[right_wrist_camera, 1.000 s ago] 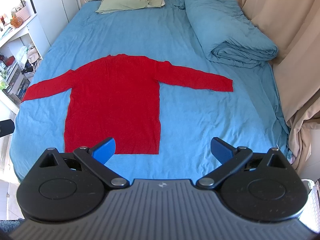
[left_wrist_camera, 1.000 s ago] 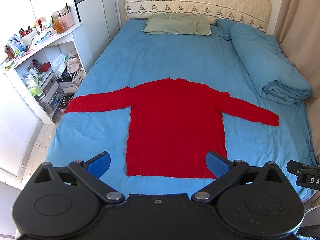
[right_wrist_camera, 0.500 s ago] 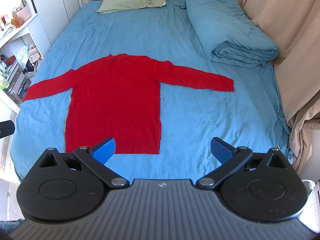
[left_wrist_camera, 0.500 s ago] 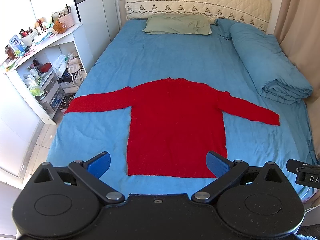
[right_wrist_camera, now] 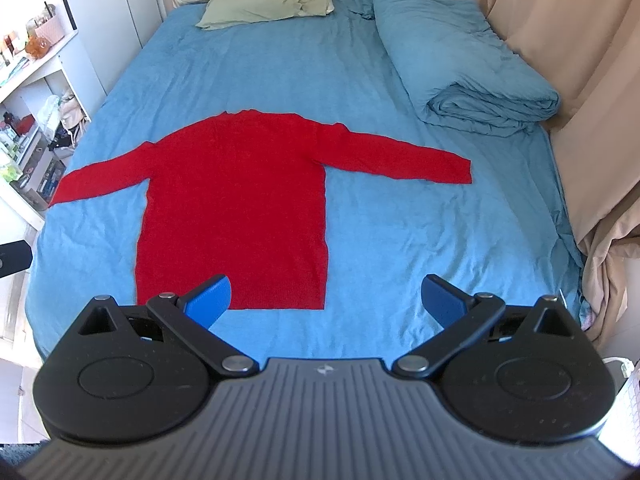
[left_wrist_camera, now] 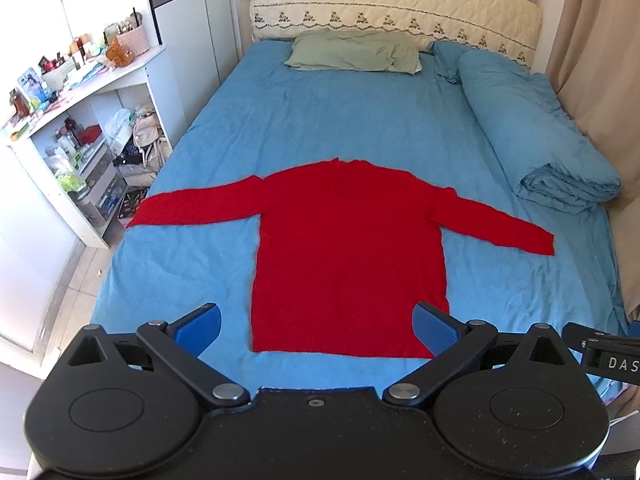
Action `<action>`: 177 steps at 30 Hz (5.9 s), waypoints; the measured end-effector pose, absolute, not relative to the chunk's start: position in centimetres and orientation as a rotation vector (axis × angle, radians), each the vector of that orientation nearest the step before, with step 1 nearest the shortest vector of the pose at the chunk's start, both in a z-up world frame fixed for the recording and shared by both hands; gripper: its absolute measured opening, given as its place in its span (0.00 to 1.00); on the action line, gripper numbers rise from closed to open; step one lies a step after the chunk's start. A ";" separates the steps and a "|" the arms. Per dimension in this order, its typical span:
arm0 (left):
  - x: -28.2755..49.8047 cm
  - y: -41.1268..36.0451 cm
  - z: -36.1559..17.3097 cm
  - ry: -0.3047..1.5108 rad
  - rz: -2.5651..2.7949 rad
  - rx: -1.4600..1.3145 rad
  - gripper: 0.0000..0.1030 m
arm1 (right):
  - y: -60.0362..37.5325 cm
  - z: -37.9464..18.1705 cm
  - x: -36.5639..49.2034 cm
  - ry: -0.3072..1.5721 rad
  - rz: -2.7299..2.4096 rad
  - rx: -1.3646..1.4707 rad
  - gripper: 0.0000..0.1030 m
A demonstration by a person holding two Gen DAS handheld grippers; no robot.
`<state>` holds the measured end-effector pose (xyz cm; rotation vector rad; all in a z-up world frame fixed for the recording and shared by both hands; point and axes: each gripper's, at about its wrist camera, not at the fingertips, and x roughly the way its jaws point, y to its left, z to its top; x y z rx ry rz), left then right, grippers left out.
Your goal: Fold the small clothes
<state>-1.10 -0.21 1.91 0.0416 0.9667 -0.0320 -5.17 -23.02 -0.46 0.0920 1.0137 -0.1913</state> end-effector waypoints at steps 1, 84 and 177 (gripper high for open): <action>-1.0 -0.2 2.1 0.963 -0.036 0.048 1.00 | -23.0 -0.4 -5.1 1.016 -0.189 0.101 1.00; 40.7 10.1 -31.8 0.808 0.176 -0.060 1.00 | -12.2 -34.7 46.6 0.658 0.319 0.279 0.20; 48.4 -23.1 -39.2 0.985 -0.630 -0.051 0.93 | -34.3 -46.7 34.6 0.792 -0.264 -0.039 0.92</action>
